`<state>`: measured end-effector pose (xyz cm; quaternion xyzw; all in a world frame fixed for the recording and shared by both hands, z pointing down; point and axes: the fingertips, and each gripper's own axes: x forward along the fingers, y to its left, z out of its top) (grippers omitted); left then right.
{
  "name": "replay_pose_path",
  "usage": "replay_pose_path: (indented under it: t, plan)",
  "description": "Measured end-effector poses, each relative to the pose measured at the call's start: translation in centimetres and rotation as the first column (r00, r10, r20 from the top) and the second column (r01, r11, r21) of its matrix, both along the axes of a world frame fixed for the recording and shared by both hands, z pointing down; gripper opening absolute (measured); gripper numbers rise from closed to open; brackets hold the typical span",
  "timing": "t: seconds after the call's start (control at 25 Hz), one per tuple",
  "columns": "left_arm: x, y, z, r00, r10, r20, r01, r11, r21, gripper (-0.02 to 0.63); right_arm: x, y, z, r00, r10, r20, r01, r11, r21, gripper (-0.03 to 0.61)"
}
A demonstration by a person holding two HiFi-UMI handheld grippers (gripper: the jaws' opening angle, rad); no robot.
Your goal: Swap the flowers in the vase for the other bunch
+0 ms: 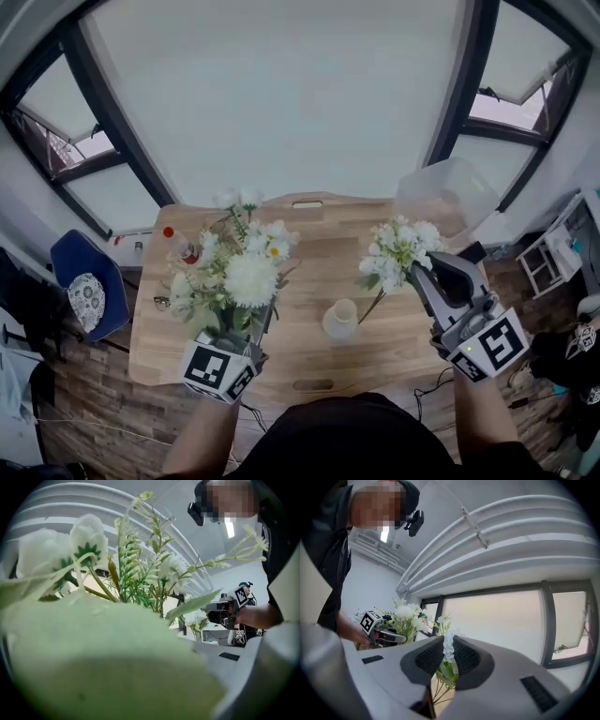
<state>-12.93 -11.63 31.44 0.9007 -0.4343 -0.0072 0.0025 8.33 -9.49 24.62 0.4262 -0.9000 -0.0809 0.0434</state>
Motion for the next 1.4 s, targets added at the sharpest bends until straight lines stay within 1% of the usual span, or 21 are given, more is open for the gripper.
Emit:
replay_pose_path:
  t: [0.16,0.28,0.64,0.76,1.04,1.2,1.4]
  plan:
    - [0.9,-0.7,-0.4,1.000,0.023,-0.012,-0.023,0.999,0.030,0.064,1.4,0.4,-0.4,0.999,0.034,-0.003,-0.033,0.999,0.012,0.075]
    - [1.6,-1.0,-0.3,0.998,0.050,-0.027,-0.049,0.998,0.034,0.064,2.1,0.7,-0.1,0.998,0.065,0.002,-0.065,0.998,0.007,0.075]
    - [6.8,-2.6,0.4,0.990,0.137,-0.031,-0.137,0.991,-0.001,0.064,6.3,-0.3,1.4,0.990,0.133,0.047,-0.131,0.990,-0.046,0.075]
    - [8.4,-2.9,0.8,0.986,0.161,-0.036,-0.162,0.986,-0.028,0.064,7.3,-0.6,2.1,0.987,0.148,0.056,-0.144,0.987,-0.066,0.075]
    - [10.9,-3.1,2.3,0.978,0.206,-0.030,-0.208,0.977,-0.056,0.064,8.7,-0.8,3.8,0.983,0.170,0.064,-0.163,0.981,-0.106,0.075]
    - [12.2,-3.1,3.5,0.976,0.217,-0.027,-0.218,0.973,-0.073,0.064,9.6,-0.8,4.6,0.982,0.178,0.068,-0.169,0.978,-0.119,0.075]
    - [12.9,-3.1,4.6,0.975,0.222,-0.021,-0.223,0.971,-0.081,0.064,9.8,-0.9,5.4,0.981,0.177,0.074,-0.166,0.977,-0.135,0.075]
